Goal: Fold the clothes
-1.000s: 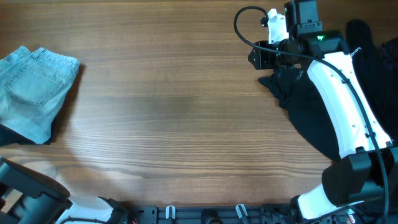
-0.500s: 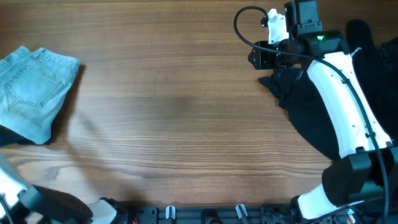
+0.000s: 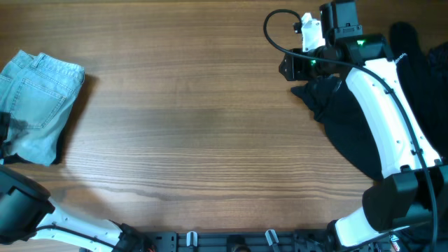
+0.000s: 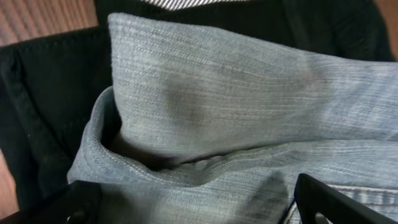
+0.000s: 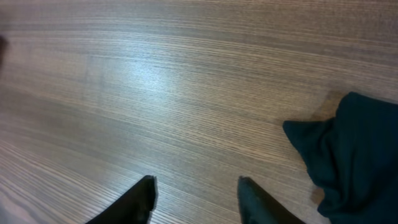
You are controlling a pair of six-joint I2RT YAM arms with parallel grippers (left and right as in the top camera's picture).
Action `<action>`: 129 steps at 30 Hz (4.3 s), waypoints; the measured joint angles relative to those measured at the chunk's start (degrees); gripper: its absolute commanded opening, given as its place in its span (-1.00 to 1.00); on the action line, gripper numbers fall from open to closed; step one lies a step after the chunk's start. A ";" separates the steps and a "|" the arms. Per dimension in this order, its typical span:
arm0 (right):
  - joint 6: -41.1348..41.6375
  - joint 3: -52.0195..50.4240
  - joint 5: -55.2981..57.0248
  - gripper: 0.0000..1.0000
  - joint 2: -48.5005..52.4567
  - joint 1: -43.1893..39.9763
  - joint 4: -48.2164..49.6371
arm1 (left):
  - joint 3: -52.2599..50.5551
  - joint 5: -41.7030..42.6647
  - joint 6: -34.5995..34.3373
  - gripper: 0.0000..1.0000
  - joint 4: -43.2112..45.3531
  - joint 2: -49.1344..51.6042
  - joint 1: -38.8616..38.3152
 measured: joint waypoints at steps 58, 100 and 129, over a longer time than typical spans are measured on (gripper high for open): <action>0.17 -42.58 9.99 0.99 -44.59 -9.81 10.71 | -28.85 -5.20 10.91 1.00 -28.70 -80.50 -63.10; -9.73 -92.80 13.16 1.00 -98.33 -9.81 57.83 | -29.00 -5.20 10.91 1.00 -28.87 -80.48 -63.10; -9.92 -92.80 13.16 0.99 -98.33 -9.81 57.86 | -77.13 -9.03 10.91 1.00 18.34 -113.39 -57.72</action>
